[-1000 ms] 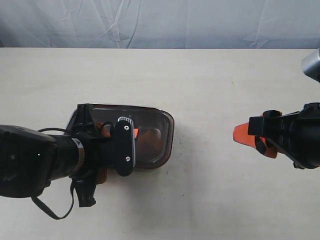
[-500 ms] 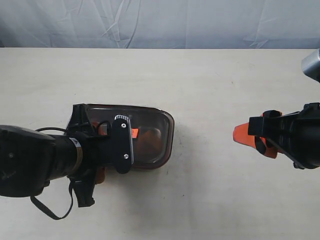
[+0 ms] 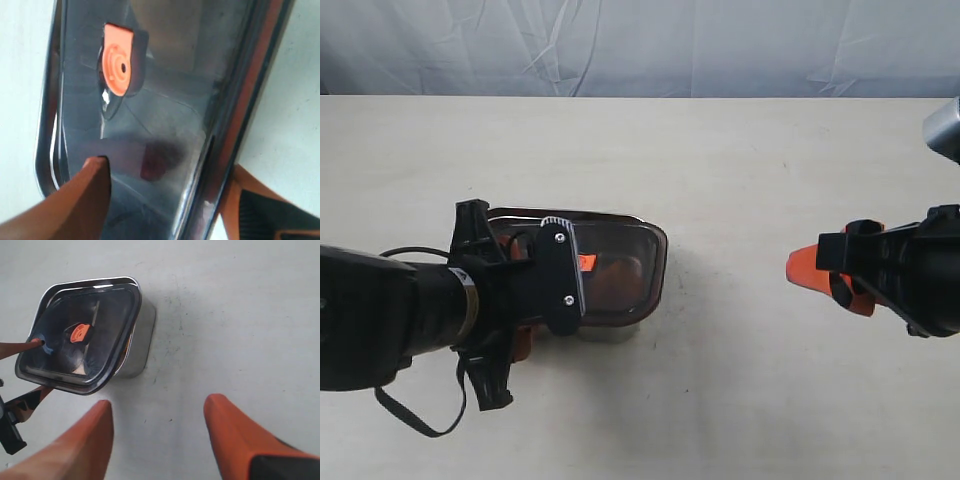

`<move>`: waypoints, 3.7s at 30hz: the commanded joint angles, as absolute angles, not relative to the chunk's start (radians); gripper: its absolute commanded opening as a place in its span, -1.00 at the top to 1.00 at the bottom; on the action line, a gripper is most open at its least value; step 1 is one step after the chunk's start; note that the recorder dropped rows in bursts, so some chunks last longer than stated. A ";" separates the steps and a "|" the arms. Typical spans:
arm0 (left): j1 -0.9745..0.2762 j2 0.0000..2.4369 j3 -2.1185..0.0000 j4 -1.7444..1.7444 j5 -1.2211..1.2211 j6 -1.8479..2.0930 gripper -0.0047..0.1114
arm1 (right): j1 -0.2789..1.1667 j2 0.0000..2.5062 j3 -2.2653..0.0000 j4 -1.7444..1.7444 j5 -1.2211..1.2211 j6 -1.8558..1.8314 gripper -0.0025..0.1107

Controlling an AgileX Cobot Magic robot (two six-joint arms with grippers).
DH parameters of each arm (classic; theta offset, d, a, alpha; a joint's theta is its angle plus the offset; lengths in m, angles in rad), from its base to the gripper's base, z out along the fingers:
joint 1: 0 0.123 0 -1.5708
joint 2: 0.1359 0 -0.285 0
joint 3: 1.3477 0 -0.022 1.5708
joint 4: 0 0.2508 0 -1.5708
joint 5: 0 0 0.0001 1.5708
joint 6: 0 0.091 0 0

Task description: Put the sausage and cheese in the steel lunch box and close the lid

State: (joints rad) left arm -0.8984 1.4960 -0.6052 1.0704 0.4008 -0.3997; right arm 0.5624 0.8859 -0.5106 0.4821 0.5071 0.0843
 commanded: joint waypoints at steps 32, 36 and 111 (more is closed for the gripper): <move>-0.899 1.500 -0.608 0.994 0.449 -0.355 -0.08 | 0.559 0.883 -0.506 0.480 0.498 0.078 -0.02; -0.899 1.500 -0.608 0.992 0.456 -0.355 -0.08 | 0.559 0.883 -0.506 0.480 0.498 0.078 -0.02; -0.899 1.136 -0.663 0.831 0.869 -0.313 0.91 | 0.561 1.456 -0.588 1.107 0.578 -0.505 0.97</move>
